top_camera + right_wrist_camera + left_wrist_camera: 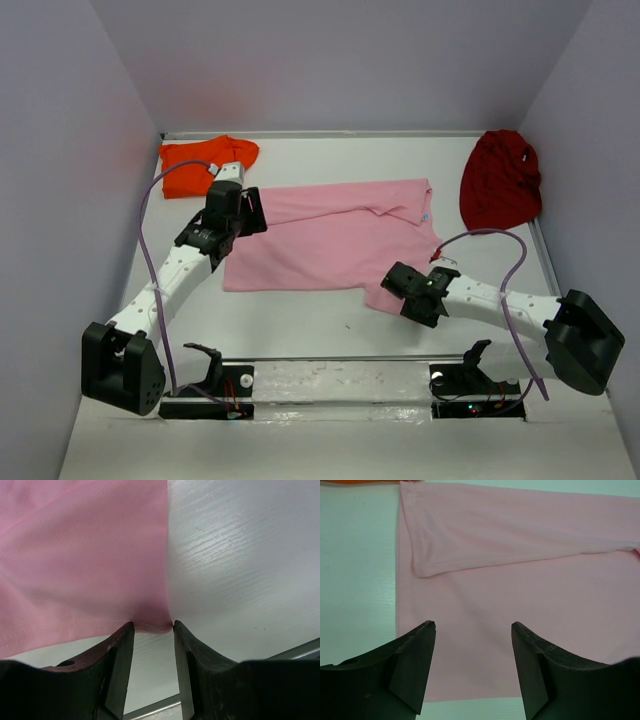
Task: Fold and stack the t-shirts
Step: Fold the tshirt
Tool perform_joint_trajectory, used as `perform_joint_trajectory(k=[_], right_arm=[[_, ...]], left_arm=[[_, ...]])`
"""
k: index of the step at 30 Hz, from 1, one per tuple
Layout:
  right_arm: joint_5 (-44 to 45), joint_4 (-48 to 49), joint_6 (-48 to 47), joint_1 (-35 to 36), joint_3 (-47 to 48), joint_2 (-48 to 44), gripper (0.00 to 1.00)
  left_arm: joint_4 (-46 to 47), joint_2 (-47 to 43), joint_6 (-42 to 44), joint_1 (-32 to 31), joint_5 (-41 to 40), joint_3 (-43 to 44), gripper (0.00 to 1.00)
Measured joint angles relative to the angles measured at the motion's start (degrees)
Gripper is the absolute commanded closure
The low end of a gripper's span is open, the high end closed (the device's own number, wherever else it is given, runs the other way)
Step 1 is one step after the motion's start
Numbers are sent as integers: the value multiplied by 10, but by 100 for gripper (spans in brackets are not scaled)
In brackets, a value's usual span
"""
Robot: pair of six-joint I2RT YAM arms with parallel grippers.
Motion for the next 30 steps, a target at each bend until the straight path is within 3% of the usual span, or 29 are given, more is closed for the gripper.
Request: perform_joint_trajectory(k=[5, 12, 15, 17, 30], right_arm=[[-1, 0, 0, 0, 0, 7, 60], [-21, 18, 5, 0, -29, -9, 73], [-29, 26, 9, 0, -45, -37, 83], [-33, 26, 10, 0, -52, -50, 100], [-30, 22, 3, 0, -55, -96, 100]], left_arm=[[0, -1, 1, -3, 0, 0, 28], [0, -10, 2, -4, 2, 0, 28], [0, -14, 2, -5, 2, 0, 28], [0, -15, 2, -6, 2, 0, 28], [-23, -17, -16, -14, -4, -6, 28]])
